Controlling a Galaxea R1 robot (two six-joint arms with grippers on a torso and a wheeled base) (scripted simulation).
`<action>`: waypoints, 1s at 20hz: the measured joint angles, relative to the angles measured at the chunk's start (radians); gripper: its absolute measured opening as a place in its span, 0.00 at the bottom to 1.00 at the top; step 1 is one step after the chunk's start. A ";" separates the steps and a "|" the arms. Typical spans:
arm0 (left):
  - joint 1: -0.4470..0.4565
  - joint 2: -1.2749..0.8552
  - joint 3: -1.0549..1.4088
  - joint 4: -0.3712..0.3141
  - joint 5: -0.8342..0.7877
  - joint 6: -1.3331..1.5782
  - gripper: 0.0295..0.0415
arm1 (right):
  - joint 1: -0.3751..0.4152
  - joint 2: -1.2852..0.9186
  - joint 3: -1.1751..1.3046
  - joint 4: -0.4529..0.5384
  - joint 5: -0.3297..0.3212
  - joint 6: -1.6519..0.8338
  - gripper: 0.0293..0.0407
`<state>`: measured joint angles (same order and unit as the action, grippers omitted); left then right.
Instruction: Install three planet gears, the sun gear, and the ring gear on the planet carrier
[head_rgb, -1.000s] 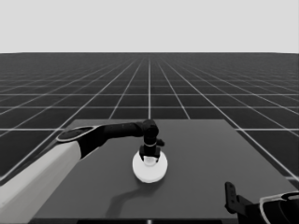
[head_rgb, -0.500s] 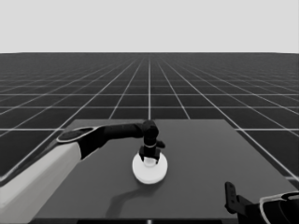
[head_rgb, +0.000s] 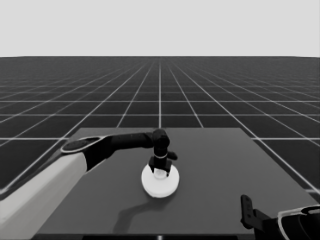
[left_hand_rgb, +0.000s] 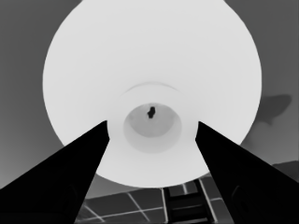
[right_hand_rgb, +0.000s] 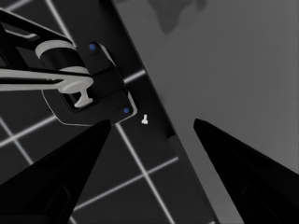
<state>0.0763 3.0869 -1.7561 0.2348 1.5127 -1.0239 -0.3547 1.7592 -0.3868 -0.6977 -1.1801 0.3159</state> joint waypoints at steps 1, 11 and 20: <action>0.000 0.000 0.000 0.000 0.000 0.009 0.44 | 0.000 0.000 0.000 0.000 0.000 0.000 0.81; 0.000 0.000 0.000 0.000 0.000 0.096 0.44 | 0.000 0.000 0.000 0.000 0.000 0.000 0.81; 0.001 0.000 0.000 0.000 0.000 0.175 0.44 | 0.000 0.000 0.000 0.000 0.000 0.000 0.81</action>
<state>0.0770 3.0868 -1.7561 0.2349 1.5128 -0.8493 -0.3547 1.7592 -0.3868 -0.6977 -1.1801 0.3159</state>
